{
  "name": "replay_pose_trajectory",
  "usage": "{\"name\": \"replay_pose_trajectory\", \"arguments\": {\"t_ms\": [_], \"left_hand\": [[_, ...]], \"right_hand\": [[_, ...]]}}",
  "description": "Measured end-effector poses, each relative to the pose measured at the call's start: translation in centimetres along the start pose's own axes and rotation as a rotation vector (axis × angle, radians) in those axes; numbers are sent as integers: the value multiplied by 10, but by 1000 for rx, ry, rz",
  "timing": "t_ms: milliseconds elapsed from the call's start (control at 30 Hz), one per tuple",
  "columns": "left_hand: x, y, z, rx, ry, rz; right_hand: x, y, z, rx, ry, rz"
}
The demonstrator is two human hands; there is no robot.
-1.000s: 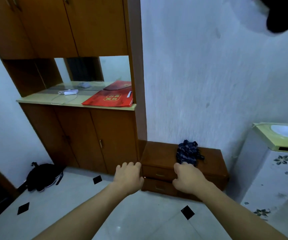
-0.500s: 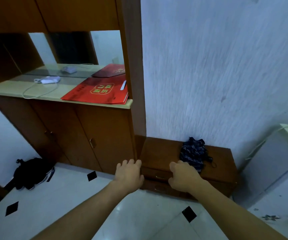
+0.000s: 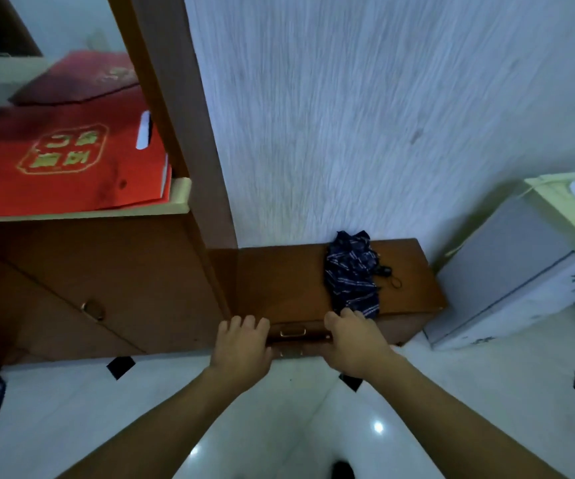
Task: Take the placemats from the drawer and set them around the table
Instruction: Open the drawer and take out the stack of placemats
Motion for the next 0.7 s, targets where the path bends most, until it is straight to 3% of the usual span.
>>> {"name": "replay_pose_trajectory", "arguments": {"t_ms": [233,367,700], "left_hand": [[95,65,-3,-59,-30,-42],[180,93,-5,-114,-27,-78],[349,131,-15,-149,-59,-166]], "right_hand": [[76,82,50,-27,88,51],[155,116,84,-54,133,78],[346,150,145,-12,146,-114]]}}
Point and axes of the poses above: each hand's wrist, its own y-axis towards the middle knuckle, its own x-axis out of the palm, z = x × y, the point moved 3 cm from there along y, towards the middle knuckle, and after that the axes turned 8 degrees about -x, right-handed, at the moved point
